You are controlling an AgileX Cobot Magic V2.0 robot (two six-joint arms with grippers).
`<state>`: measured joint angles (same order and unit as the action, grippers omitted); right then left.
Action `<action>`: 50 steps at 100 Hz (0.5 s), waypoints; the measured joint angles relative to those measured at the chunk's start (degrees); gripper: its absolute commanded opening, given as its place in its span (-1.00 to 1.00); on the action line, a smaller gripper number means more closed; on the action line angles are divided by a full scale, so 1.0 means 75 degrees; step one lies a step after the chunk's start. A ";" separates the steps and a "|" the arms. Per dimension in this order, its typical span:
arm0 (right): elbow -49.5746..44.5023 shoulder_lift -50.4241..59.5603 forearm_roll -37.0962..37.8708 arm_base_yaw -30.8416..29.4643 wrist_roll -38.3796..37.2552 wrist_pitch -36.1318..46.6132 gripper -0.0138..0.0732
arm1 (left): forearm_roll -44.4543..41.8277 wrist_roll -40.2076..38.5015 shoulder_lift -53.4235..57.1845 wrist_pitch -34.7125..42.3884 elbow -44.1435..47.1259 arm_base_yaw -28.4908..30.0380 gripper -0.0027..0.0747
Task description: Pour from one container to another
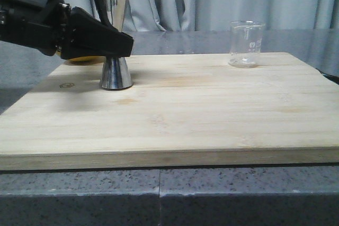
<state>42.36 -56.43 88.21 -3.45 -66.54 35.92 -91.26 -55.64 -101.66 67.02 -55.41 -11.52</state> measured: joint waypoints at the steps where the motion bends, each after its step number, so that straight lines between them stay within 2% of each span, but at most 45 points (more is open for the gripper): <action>1: 0.0000 0.0000 0.0000 0.0000 0.0000 0.0000 0.52 | 0.0000 0.0000 0.0000 0.0000 0.0000 0.0000 -0.61; 14: 0.0000 0.0000 0.0000 0.0000 0.0000 0.0000 0.52 | 0.0000 0.0000 0.0000 0.0000 0.0000 0.0000 -0.55; 50: 0.0000 0.0000 0.0000 0.0000 0.0000 0.0000 0.52 | 0.0000 -0.0058 0.0000 0.0000 0.0000 0.0000 -0.55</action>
<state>42.36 -56.43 88.21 -3.45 -66.54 35.92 -91.26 -56.07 -101.66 67.02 -55.41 -11.52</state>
